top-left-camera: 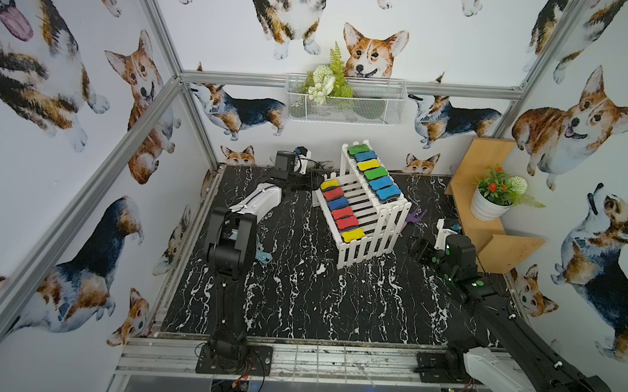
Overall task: Remove the whiteboard erasers from the shelf
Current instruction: Adjust the shelf at the center of the board.
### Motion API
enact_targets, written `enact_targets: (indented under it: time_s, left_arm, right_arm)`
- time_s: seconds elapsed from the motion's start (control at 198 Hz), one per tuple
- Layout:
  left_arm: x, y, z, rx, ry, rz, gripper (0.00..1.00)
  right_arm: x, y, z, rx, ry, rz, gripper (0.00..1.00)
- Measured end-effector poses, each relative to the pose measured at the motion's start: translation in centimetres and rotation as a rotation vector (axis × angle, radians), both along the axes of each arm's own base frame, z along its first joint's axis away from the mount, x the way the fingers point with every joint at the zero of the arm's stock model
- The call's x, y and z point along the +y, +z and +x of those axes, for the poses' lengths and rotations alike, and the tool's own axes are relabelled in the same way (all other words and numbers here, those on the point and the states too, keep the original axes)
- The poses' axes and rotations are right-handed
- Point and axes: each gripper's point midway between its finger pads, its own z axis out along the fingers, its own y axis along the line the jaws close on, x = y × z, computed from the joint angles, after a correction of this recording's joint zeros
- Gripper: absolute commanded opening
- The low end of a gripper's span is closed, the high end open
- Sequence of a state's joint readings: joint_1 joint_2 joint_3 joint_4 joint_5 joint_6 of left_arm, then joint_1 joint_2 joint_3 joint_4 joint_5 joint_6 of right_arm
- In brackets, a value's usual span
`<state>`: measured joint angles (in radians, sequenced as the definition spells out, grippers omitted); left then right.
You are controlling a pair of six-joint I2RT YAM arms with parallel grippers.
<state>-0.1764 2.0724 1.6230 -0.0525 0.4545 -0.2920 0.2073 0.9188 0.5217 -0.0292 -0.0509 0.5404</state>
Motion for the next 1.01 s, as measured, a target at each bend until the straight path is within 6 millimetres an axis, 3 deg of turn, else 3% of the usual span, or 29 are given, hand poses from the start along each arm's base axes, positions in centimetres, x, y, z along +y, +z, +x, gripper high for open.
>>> enact_targets:
  time_s: [0.287, 1.009]
  left_arm:
    - [1.7, 1.3, 0.2, -0.046, 0.081, 0.031, 0.47]
    - [0.9, 0.9, 0.2, -0.048, 0.062, -0.021, 0.29]
  right_arm:
    - [0.0, -0.1, 0.0, 0.002, 0.000, -0.001, 0.85]
    - [-0.3, -0.3, 0.0, 0.003, 0.000, -0.020, 0.85]
